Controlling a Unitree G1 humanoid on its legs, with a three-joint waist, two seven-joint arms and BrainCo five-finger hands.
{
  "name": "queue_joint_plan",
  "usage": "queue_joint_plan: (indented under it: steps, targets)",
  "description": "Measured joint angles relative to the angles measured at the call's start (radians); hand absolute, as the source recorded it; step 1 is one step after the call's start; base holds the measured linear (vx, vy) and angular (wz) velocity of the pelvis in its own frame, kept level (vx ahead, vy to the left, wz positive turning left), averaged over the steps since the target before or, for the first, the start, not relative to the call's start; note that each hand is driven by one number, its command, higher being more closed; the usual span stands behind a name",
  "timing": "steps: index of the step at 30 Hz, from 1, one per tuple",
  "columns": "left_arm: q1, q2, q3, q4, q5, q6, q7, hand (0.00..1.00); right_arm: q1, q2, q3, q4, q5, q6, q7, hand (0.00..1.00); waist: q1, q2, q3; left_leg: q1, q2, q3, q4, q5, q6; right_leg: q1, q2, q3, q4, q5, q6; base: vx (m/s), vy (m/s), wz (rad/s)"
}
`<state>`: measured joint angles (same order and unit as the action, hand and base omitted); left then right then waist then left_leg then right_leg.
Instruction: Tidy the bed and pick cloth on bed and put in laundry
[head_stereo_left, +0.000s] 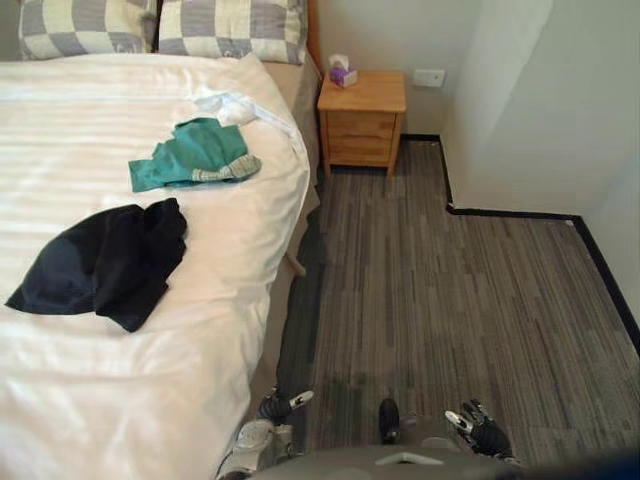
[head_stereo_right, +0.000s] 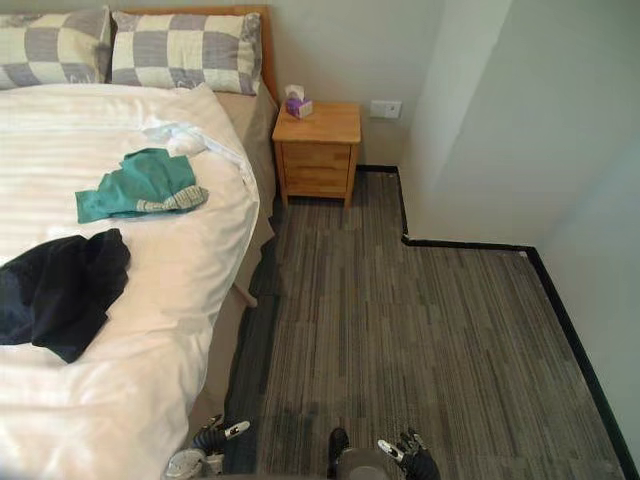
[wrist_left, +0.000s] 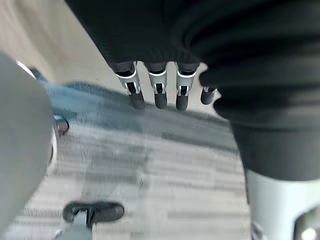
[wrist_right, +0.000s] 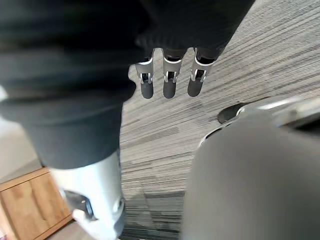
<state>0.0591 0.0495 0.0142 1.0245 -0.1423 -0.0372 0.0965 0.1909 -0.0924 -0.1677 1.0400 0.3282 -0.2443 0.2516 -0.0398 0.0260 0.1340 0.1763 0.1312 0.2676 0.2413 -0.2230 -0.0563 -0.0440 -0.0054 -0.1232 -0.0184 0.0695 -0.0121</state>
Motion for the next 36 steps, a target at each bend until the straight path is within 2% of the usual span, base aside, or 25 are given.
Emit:
queue_joint_plan:
  steps: [2,3,4,5,6,7,10,14,16,17,18,19,20,21,23,25,26,27,28,30,32,33,34,35,36]
  targets:
    - [0.016,-0.005,0.041,-0.002,-0.005,-0.023,0.003,0.00,0.000,-0.003,0.015,-0.004,0.000,0.001,-0.009,0.00,0.001,-0.006,0.004,-0.048,0.008,0.001,0.115,0.000,0.000,0.004,-0.003,0.000,-0.013,-0.003,-0.003,-0.04,-0.016,-0.28]
    - [0.040,-0.013,0.089,-0.006,-0.003,-0.048,0.011,0.00,0.002,-0.013,0.019,-0.013,0.001,0.007,-0.018,0.00,0.004,0.014,0.006,-0.105,0.053,0.002,0.256,0.000,-0.001,0.016,0.013,-0.010,0.002,-0.022,-0.030,0.07,-0.015,-0.33]
    - [0.053,-0.028,0.142,-0.017,-0.007,-0.074,0.014,0.00,0.002,-0.028,0.037,-0.045,0.001,0.013,-0.022,0.00,0.007,0.025,0.021,-0.190,0.102,-0.016,0.460,0.013,-0.001,-0.027,0.001,-0.056,0.203,-0.088,-0.048,0.13,0.001,-0.28]
    - [0.059,-0.027,0.160,-0.038,-0.009,-0.087,0.014,0.00,0.009,-0.029,0.051,-0.059,0.001,0.014,-0.022,0.00,0.009,0.021,0.032,-0.229,0.103,-0.030,0.569,0.050,0.016,-0.043,-0.010,-0.056,0.255,-0.163,-0.033,0.11,0.004,-0.31]
    - [0.064,-0.031,0.168,-0.071,-0.013,-0.102,0.013,0.00,0.022,-0.039,0.065,-0.062,0.002,0.018,-0.019,0.00,0.015,0.012,0.041,-0.292,0.111,-0.090,0.711,0.151,0.023,-0.028,0.001,-0.027,0.290,-0.192,-0.046,0.07,0.028,-0.60]
    - [0.079,-0.042,0.167,-0.085,-0.012,-0.116,0.010,0.00,0.020,-0.042,0.065,-0.064,0.001,0.017,-0.018,0.00,0.039,0.018,0.038,-0.307,0.094,-0.115,0.744,0.128,0.016,-0.014,0.000,0.010,0.278,-0.196,-0.044,0.05,0.029,-0.78]
    - [0.078,-0.042,0.155,-0.097,0.010,-0.127,-0.024,0.00,-0.002,-0.034,0.060,-0.071,0.001,-0.004,-0.008,0.00,0.032,0.012,0.040,-0.349,0.031,-0.117,0.531,0.012,0.004,-0.003,-0.005,0.085,0.186,-0.181,-0.017,0.08,0.046,-0.75]
    - [0.083,-0.044,0.154,-0.095,0.014,-0.127,-0.042,0.00,0.000,-0.034,0.053,-0.070,-0.001,-0.015,0.020,0.00,0.029,0.013,0.040,-0.264,0.002,-0.119,0.070,0.006,0.000,-0.016,-0.007,0.151,0.152,-0.169,0.002,0.06,0.102,-0.73]
    - [0.091,-0.066,0.151,-0.078,0.015,-0.127,-0.049,0.00,-0.008,-0.043,0.027,-0.068,-0.010,-0.022,0.028,0.00,0.035,0.070,0.014,-0.260,0.054,-0.078,0.005,0.046,0.017,-0.028,0.025,0.154,0.209,-0.171,0.004,0.18,0.189,-0.71]
    - [0.090,-0.055,0.148,-0.078,0.016,-0.126,-0.052,0.00,0.000,-0.030,0.014,-0.069,-0.021,-0.025,0.026,0.00,0.026,0.040,0.010,-0.246,0.039,-0.052,0.016,0.050,0.016,-0.061,-0.016,0.131,0.414,-0.233,0.029,0.23,0.125,-0.23]
    - [0.088,-0.032,0.138,-0.081,0.017,-0.125,-0.053,0.00,0.017,-0.009,0.009,-0.058,-0.027,-0.025,0.026,0.00,0.027,0.005,0.001,-0.240,0.008,-0.050,0.032,0.051,0.016,-0.037,-0.062,0.132,0.478,-0.296,0.052,0.25,0.136,-0.04]
    - [0.088,0.007,0.119,-0.080,0.023,-0.123,-0.048,0.00,0.025,0.022,0.002,-0.029,-0.044,-0.024,0.024,0.00,0.025,-0.057,-0.014,-0.258,-0.051,-0.052,0.088,0.039,0.022,-0.004,-0.124,0.138,0.451,-0.435,0.079,0.19,0.100,0.20]
    - [0.073,0.021,0.092,-0.060,0.048,-0.116,-0.046,0.00,0.019,0.034,-0.014,-0.001,-0.048,-0.023,0.022,0.00,0.019,-0.066,-0.028,-0.271,-0.068,-0.067,0.136,0.019,0.041,0.002,-0.147,0.123,0.453,-0.472,0.095,0.20,0.144,0.17]
    - [0.076,0.033,0.022,-0.060,0.056,-0.119,-0.046,0.00,0.021,0.024,-0.020,0.017,-0.063,-0.032,0.011,0.00,0.021,-0.059,-0.049,-0.261,-0.120,-0.064,0.095,0.011,0.062,0.015,-0.196,0.105,0.437,-0.473,0.123,0.18,0.139,0.10]
    - [0.055,0.042,-0.020,-0.037,0.052,-0.122,-0.053,0.00,0.001,0.015,-0.031,0.039,-0.103,-0.059,-0.009,0.00,0.009,-0.058,-0.024,-0.204,-0.179,-0.077,0.053,-0.006,0.082,-0.099,-0.246,0.123,0.779,-0.374,0.069,0.26,0.179,0.15]
    - [0.042,0.049,-0.074,-0.017,0.044,-0.119,-0.076,0.00,0.002,0.011,-0.032,0.044,-0.127,-0.086,-0.051,0.00,-0.038,-0.039,-0.013,-0.091,-0.200,-0.146,-0.025,-0.005,0.107,-0.181,-0.230,0.168,1.021,-0.144,0.043,0.35,0.221,0.65]
    - [0.040,0.049,-0.086,-0.015,0.044,-0.116,-0.085,0.00,0.002,0.011,-0.030,0.045,-0.131,-0.096,-0.059,0.00,-0.041,-0.034,-0.010,-0.059,-0.197,-0.157,-0.047,-0.006,0.121,-0.196,-0.210,0.176,1.054,-0.164,0.050,0.42,0.140,0.49]
    - [0.029,0.051,-0.093,-0.013,0.043,-0.097,-0.099,0.00,-0.006,0.012,-0.014,0.045,-0.137,-0.103,-0.063,0.00,-0.043,-0.048,-0.006,-0.020,-0.190,-0.172,-0.063,-0.027,0.136,-0.238,-0.161,0.176,1.068,-0.259,0.054,0.41,0.050,0.43]
    - [0.010,0.050,-0.091,-0.008,0.044,-0.075,-0.105,0.00,-0.013,0.015,0.004,0.040,-0.138,-0.109,-0.063,0.00,-0.047,-0.050,-0.003,0.002,-0.181,-0.196,-0.068,-0.049,0.138,-0.273,-0.119,0.152,1.018,-0.310,0.043,0.39,0.010,0.52]
    - [-0.013,0.033,-0.089,-0.008,0.044,-0.054,-0.116,0.00,-0.013,0.025,0.021,0.024,-0.140,-0.119,-0.063,0.00,-0.056,-0.054,0.002,0.046,-0.159,-0.230,-0.094,-0.074,0.134,-0.328,-0.086,0.081,0.862,-0.330,0.042,0.53,-0.045,0.71]
    - [-0.018,0.002,-0.073,-0.008,0.048,-0.044,-0.117,0.00,-0.013,0.013,0.022,0.004,-0.140,-0.123,-0.061,0.00,-0.057,-0.030,0.015,0.110,-0.114,-0.256,-0.126,-0.098,0.123,-0.343,-0.060,0.001,0.608,-0.275,0.028,0.75,-0.097,0.57]
    - [-0.016,-0.006,-0.070,-0.003,0.057,-0.044,-0.116,0.00,-0.015,0.005,0.025,0.000,-0.138,-0.125,-0.063,0.00,-0.055,-0.016,0.017,0.157,-0.086,-0.266,-0.155,-0.112,0.116,-0.349,-0.045,-0.045,0.414,-0.171,0.026,0.74,-0.122,0.34]
    - [-0.017,-0.016,-0.070,0.008,0.073,-0.047,-0.113,0.00,-0.022,-0.002,0.024,0.003,-0.138,-0.125,-0.063,0.00,-0.056,-0.001,0.021,0.188,-0.060,-0.278,-0.157,-0.114,0.105,-0.338,-0.027,-0.084,0.356,-0.038,-0.063,0.77,-0.113,0.16]
    - [-0.019,-0.025,-0.061,0.019,0.086,-0.053,-0.111,0.00,-0.036,-0.016,0.017,0.009,-0.139,-0.125,-0.068,0.00,-0.047,0.016,0.023,0.196,-0.040,-0.276,-0.150,-0.106,0.091,-0.319,-0.012,-0.105,0.366,-0.044,-0.059,0.75,-0.127,0.12]
    - [-0.047,-0.025,-0.047,0.030,0.101,-0.062,-0.113,0.00,-0.066,-0.005,0.000,0.011,-0.141,-0.131,-0.080,0.00,-0.048,0.008,0.056,0.209,-0.052,-0.293,-0.142,-0.011,0.024,-0.359,-0.061,-0.108,0.529,-0.107,-0.088,0.63,-0.187,0.28]
